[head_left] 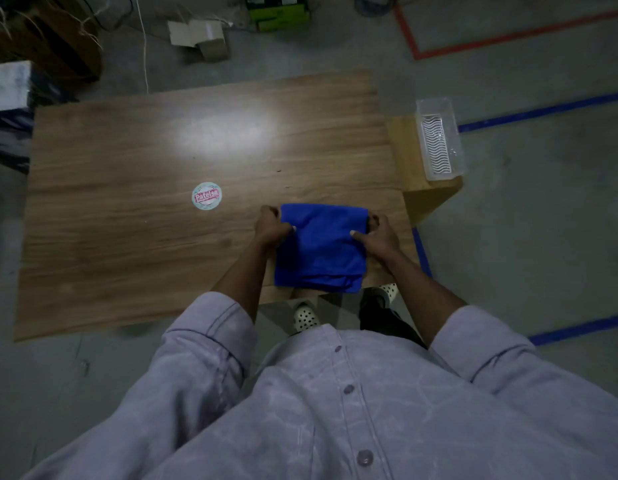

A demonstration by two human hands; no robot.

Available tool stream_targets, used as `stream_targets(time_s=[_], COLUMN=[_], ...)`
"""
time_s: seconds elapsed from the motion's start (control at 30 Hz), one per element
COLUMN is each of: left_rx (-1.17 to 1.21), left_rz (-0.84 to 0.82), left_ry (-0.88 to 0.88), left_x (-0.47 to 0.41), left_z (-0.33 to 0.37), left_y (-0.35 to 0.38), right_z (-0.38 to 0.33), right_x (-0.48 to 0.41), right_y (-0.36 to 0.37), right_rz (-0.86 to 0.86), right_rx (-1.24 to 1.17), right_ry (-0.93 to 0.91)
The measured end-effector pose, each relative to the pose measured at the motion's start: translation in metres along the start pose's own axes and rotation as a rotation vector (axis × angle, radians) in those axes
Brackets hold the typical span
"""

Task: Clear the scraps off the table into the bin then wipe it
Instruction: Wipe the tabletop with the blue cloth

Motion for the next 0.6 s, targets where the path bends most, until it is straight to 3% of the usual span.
stream_targets(time_s=[0.17,0.3,0.43,0.6], left_rx=[0.157,0.275,0.118,-0.194], left_rz=[-0.103,-0.126,-0.214,-0.077], left_ry=[0.046,0.185,0.289,0.471], left_x=[0.001,0.05,0.062,0.063], left_z=[0.01,0.053,0.05,0.022], left_y=[-0.004,-0.021,-0.039,-0.039], right_z=[-0.014,-0.029,-0.03,0.002], right_x=[-0.011,-0.008,0.019,0.043], right_y=[-0.009,-0.029,-0.043,-0.035], right_rz=[-0.079,-0.036,-0.016,0.07], right_rx=[0.08,0.027,-0.049,0.427], right_ry=[0.05,-0.096,-0.305,-0.685])
Point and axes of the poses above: each hand's wrist, its own x-axis away from the middle knuckle, its own y-axis out of the palm, z = x × y, the point moved 3 cm from there along -x, towards the middle knuckle, and after that the axes turned 5 degrees about -z, right-handed, at the moved point
